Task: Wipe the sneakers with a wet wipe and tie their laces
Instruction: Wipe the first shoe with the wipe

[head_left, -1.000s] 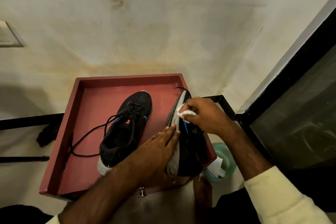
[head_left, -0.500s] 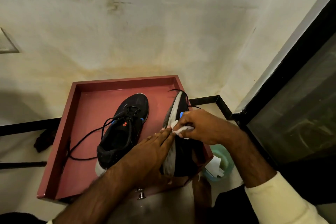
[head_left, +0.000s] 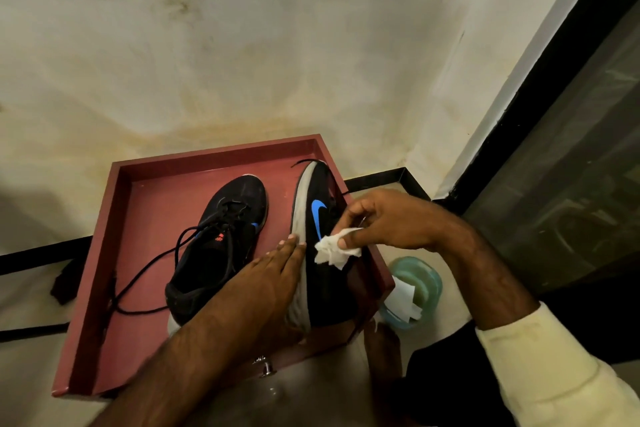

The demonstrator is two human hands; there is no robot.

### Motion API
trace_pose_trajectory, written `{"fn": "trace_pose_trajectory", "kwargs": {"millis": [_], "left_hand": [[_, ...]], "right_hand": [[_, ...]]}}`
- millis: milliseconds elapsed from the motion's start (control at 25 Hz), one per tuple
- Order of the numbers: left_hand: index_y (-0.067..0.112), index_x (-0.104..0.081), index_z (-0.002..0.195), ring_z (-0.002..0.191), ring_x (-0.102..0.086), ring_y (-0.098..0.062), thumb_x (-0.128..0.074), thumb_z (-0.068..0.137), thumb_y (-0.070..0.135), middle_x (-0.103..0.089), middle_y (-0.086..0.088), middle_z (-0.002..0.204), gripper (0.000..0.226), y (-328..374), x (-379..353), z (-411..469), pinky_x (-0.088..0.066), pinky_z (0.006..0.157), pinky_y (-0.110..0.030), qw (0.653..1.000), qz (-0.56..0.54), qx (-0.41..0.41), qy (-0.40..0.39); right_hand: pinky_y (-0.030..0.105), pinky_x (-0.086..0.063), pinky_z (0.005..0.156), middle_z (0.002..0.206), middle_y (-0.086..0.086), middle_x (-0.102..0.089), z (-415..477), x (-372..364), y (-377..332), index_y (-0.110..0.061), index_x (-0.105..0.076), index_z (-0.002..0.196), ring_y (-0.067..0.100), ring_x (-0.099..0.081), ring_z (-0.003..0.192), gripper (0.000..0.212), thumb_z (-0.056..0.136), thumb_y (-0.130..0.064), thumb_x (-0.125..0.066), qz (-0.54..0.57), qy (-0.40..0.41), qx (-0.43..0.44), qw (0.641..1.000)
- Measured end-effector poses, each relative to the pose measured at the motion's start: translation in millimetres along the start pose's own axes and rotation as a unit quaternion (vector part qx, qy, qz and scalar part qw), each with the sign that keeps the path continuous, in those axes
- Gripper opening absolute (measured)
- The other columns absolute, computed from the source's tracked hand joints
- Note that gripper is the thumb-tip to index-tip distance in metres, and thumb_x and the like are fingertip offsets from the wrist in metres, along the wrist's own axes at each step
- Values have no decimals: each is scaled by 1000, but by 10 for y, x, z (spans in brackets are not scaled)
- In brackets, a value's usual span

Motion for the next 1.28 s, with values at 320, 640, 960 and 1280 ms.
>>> {"fn": "trace_pose_trajectory", "kwargs": {"millis": [320,640,960,1280], "left_hand": [[7,17,160,159,9,-23,-70,85,60,17,-14,170,126,-20,-13,27,-6,130,-35,999,29,16,-14],[9,18,159,159,6,-22,-69,87,55,19,-11,170,122,52,-59,30,-1,127,-31,1000,15,-1,5],[16,17,161,159,-11,-19,-73,85,57,12,-3,172,125,-54,53,-225,-19,126,-31,995,-72,63,26],[17,13,162,158,-14,-19,-73,87,51,5,0,173,120,-114,17,-328,-18,125,-29,989,-103,98,28]], "right_hand": [[24,-57,86,103,-11,-73,-196,-473,-256,-21,-78,102,5,-69,92,15,88,-24,-82,-53,28,38,997],[27,-57,96,117,-10,-71,-705,-810,-22,-21,-77,113,1,-65,96,19,95,-23,-74,-140,-109,-10,984],[28,-61,85,102,-7,-76,-274,-863,101,-22,-75,108,8,-72,92,18,91,-27,-78,96,244,4,965],[17,-50,76,112,-1,-75,-342,-612,117,-27,-80,115,12,-68,96,24,95,-18,-69,-80,211,14,974]]}}
Point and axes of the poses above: each hand's wrist, its own z-axis towards the middle knuckle, its own x-axis out of the back of the hand, y = z × x, the point moved 1 cm from there along z, towards the middle knuckle
